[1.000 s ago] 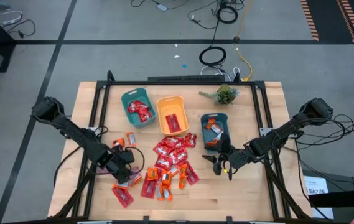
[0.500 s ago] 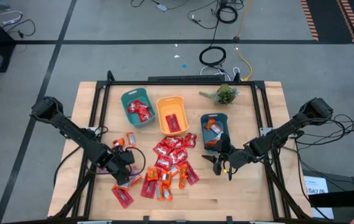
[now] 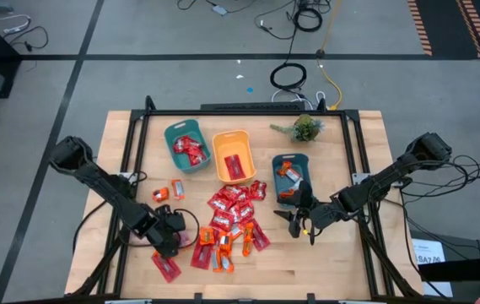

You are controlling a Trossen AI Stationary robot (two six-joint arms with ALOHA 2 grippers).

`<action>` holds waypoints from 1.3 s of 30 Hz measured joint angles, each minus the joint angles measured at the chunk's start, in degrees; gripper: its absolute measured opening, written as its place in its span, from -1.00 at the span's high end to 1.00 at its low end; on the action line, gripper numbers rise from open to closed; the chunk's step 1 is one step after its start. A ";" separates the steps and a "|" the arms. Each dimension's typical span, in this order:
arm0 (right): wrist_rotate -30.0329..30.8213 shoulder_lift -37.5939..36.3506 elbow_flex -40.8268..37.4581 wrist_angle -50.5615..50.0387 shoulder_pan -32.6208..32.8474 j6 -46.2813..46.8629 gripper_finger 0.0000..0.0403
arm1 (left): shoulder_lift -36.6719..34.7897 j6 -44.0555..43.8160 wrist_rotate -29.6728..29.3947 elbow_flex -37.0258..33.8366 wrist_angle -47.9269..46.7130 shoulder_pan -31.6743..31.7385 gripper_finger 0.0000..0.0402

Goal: Sort candy
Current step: Put the pink wrapper gummy into the yellow bin

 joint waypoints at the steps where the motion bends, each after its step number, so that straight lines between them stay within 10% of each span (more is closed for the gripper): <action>1: 0.00 -0.01 0.00 0.00 0.00 0.17 0.10 | 0.64 -0.08 0.00 0.14 -0.11 0.00 -0.50; 11: 0.00 -0.01 0.00 0.02 0.00 0.17 0.10 | 0.87 -0.03 0.61 0.04 -1.71 0.22 -0.38; 31: 0.00 -0.01 0.00 0.00 0.00 -0.12 0.10 | 1.33 15.40 1.66 8.12 -14.91 9.65 0.78; 39: 0.00 -0.01 0.00 0.00 0.00 -0.27 0.10 | 1.27 26.09 -4.27 15.45 -20.91 18.09 0.75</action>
